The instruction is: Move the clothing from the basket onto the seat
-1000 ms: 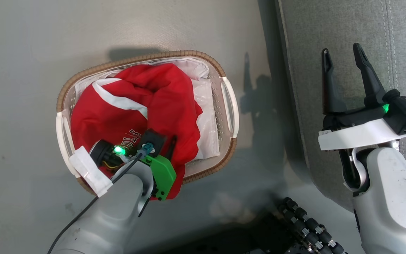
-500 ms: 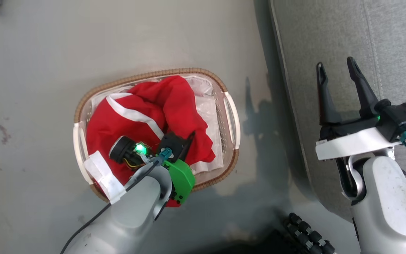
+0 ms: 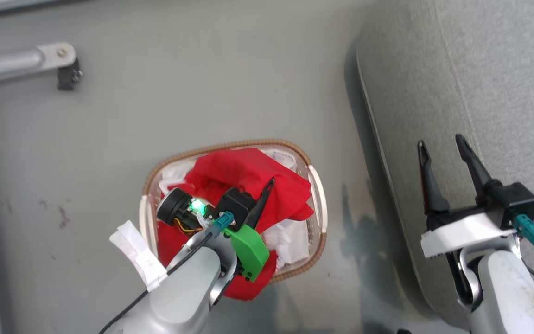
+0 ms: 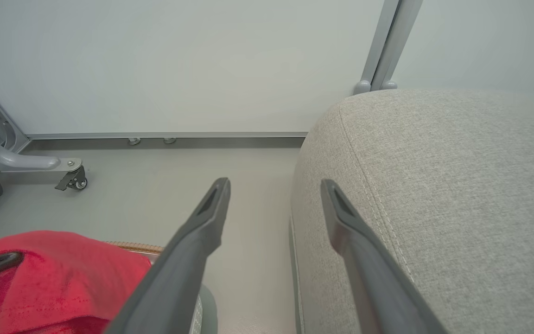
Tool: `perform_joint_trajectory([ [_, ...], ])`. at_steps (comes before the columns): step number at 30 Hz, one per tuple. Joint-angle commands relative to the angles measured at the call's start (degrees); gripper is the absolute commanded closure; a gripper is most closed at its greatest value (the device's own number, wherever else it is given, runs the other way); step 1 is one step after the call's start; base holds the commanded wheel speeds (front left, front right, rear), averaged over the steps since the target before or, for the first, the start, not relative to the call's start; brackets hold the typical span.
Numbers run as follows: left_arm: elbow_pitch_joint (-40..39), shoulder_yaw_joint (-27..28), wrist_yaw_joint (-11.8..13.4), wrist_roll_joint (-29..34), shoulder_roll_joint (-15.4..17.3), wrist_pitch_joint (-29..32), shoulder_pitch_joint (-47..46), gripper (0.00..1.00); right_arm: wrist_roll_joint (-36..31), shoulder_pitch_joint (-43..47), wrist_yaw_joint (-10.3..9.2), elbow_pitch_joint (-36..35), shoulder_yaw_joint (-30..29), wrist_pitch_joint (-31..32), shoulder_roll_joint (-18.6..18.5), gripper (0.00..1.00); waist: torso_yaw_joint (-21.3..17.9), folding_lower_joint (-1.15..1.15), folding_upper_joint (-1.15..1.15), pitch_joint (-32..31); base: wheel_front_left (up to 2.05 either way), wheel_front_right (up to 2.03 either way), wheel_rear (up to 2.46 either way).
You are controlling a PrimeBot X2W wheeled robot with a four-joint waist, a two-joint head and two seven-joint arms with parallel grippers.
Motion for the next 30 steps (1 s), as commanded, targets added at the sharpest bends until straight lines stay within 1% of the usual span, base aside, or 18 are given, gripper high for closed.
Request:
perform_joint_trajectory([
  [1, -0.84, 0.04, -0.38, 0.50, 0.67, -0.05, 1.20, 1.00, -0.56, 1.77, -0.02, 0.34, -0.30, -0.12, -0.25, 0.00, 3.61, 0.00, 0.00, -8.72, 0.00, 0.00, 0.00],
  [4, -2.37, -0.23, -0.75, 1.46, 1.46, -0.05, 1.70, 1.00, -1.38, 3.84, -0.02, 0.65, -0.48, -0.12, -0.25, 0.00, 4.62, 0.00, 0.00, -12.77, 0.00, 0.00, 0.00],
  [9, -4.45, -2.01, -1.28, 2.95, 3.89, -0.05, 0.54, 1.00, -2.06, 7.17, -0.02, 1.31, -0.43, -0.12, -0.25, 0.00, 6.24, 0.00, 0.00, -19.44, 0.00, 0.00, 0.00],
  [12, -5.04, -3.68, -1.43, 1.97, 5.15, -0.05, -1.07, 1.00, -2.29, 8.99, -0.02, 1.70, -0.09, -0.12, -0.24, 0.00, 6.93, 0.00, 0.00, -23.01, 0.00, 0.00, 0.00],
  [15, -5.76, -7.17, -1.49, -0.21, 6.89, 0.04, -3.55, 1.00, -2.21, 10.45, -0.02, 2.02, 0.51, -0.12, -0.24, 0.00, 7.44, 0.00, 0.00, -26.15, 0.00, 0.00, 0.00],
  [19, -7.63, -10.37, -1.48, -4.29, 9.53, 1.06, -8.76, 1.00, -2.03, 11.18, -0.02, 1.92, 1.36, -0.12, -0.24, 0.00, 7.68, 0.00, 0.00, -28.19, 0.00, 0.00, 0.00],
  [24, -9.59, -12.75, -1.48, -6.84, 12.34, 2.01, -15.65, 1.00, -2.08, 10.72, -0.02, 1.91, 2.33, -0.11, -0.23, 0.00, 7.68, 0.00, 0.00, -29.55, 0.00, 0.00, 0.00],
  [30, -9.94, -14.02, -1.49, -8.64, 13.87, 1.98, -22.23, 1.00, -2.56, 9.40, -0.02, 2.17, 4.24, -0.12, -0.25, 0.00, 7.48, 0.00, 0.00, -30.65, 0.00, 0.00, 0.00],
])
